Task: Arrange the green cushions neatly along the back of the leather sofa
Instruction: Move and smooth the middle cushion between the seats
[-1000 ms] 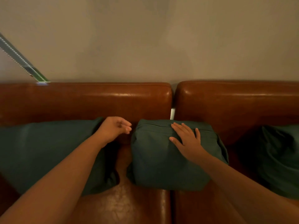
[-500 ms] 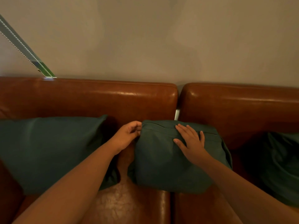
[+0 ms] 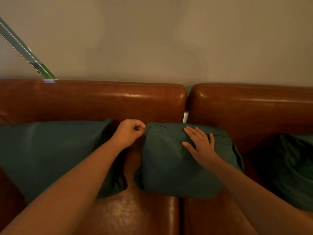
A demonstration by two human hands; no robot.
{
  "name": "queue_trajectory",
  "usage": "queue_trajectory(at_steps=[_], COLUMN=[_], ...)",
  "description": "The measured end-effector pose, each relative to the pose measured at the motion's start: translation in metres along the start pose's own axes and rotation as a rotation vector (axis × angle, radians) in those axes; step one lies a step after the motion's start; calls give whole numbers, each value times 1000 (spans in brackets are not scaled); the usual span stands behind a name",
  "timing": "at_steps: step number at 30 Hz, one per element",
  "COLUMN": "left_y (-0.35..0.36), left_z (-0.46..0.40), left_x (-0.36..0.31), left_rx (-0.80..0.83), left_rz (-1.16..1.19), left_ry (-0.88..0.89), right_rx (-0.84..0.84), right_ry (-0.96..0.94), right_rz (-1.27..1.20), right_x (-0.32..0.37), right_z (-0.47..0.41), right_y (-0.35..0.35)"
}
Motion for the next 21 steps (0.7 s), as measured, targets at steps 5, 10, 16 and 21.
queue_trajectory(at_steps=[5, 10, 16, 21], left_y=[-43, -49, -3, -2], left_z=[-19, -21, 22, 18], left_x=[-32, -19, 30, 20], left_rx=[151, -96, 138, 40], left_rz=[-377, 99, 496, 305], left_ry=[194, -8, -327, -163], right_rx=[13, 13, 6, -19], right_ry=[-18, 6, 1, 7], right_rz=[63, 78, 59, 55], right_x=[4, 6, 2, 1], right_z=[1, -5, 1, 2], right_y=[2, 0, 1, 0])
Point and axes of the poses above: each hand's wrist, its own z-axis away from the middle knuckle, its own y-axis out of the palm, x = y × z, the point moved 6 cm from there along -z, towards the middle knuckle, and after that the axes turned 12 degrees about -x, right-handed, at the moved point
